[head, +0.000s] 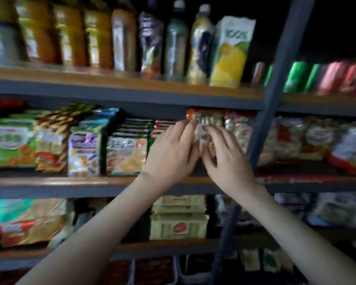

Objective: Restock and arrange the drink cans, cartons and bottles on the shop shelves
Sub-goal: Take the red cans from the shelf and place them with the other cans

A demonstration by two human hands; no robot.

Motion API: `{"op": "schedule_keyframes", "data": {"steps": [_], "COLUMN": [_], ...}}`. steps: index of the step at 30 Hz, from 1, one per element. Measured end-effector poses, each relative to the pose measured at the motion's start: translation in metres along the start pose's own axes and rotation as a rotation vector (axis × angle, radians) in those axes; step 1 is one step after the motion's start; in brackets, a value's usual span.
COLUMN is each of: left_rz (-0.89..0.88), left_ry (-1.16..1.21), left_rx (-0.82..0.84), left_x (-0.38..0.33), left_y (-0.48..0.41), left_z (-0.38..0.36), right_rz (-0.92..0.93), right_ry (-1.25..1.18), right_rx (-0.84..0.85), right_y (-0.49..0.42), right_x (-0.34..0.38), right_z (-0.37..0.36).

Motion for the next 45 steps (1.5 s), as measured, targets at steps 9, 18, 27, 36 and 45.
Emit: {"op": "schedule_keyframes", "data": {"steps": [9,18,27,36,45], "left_rz": [-0.229,-0.201,-0.107,-0.111,-0.121], "left_ry": [-0.107,-0.269,-0.312,-0.385,-0.391], "left_rx": [-0.209,-0.297,-0.326,-0.288,-0.236], "left_x": [-0.076,-0.102,-0.104,-0.105,-0.103], "left_y": [-0.134,-0.221,-0.226,-0.246,-0.245], "left_z": [-0.108,-0.176,-0.176,-0.159,-0.161], "right_rz": [0.049,-0.253,-0.091,0.168,0.323], "right_ry": [0.238,0.5,0.24,0.093,0.442], "right_rx": [-0.225,0.038,0.274,0.409,0.458], "right_y": [-0.046,-0.122,-0.155,-0.195,-0.236], "right_x": [-0.182,-0.352,-0.401,-0.372,-0.357], "right_z": [0.079,0.125,0.12,0.086,0.019]}}
Point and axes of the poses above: each hand's wrist, its own y-axis away from the middle knuckle, its own z-axis out of the back of the hand, x = y × z, the point moved 2 cm from there along -y, towards the middle knuckle, and after that the axes turned 5 degrees about y, right-handed, at the moved point
